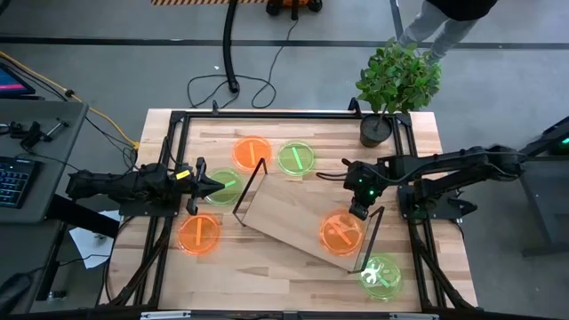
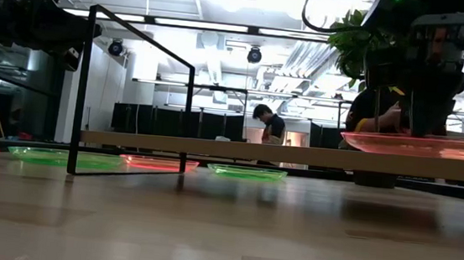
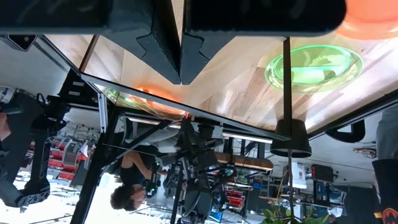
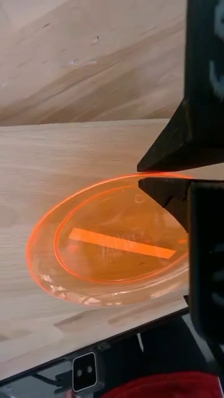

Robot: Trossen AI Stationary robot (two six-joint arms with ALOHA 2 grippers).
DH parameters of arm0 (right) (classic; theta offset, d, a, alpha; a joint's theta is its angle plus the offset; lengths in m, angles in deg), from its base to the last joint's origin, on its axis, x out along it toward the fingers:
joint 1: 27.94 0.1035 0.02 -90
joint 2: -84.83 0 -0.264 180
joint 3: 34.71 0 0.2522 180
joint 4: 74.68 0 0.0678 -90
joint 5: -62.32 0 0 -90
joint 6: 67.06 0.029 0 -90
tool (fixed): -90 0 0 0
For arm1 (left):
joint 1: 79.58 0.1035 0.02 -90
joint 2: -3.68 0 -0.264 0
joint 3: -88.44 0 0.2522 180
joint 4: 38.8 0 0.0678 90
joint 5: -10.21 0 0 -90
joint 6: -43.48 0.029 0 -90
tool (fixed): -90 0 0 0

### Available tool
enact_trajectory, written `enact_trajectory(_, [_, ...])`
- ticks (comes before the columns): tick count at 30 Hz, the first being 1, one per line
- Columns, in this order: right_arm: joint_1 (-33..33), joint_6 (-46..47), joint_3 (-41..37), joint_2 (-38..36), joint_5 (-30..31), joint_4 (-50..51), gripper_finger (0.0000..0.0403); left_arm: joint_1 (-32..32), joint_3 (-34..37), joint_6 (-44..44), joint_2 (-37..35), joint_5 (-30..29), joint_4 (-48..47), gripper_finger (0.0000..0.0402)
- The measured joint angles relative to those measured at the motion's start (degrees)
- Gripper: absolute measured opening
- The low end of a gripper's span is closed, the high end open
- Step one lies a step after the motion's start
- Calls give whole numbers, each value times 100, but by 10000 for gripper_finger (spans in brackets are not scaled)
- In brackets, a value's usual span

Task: Place and stack plates onto a shelf
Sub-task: Put the top right orange plate into the shelf, then put the top right green plate into the shelf

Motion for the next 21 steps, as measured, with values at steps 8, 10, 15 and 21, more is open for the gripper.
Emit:
enact_trajectory(8, [1,132,0,0,-7,-8,99,0,0,0,0,2,0,1])
enact_trajectory(10, [-1,144,41,-4,-33,16,122,0,0,0,0,2,0,1])
enact_trajectory(15, [-112,-179,532,-9,50,75,155,0,1,0,1,1,0,1])
enact_trajectory(21, [-421,-588,1163,-11,1050,332,161,-2,0,0,2,2,0,1])
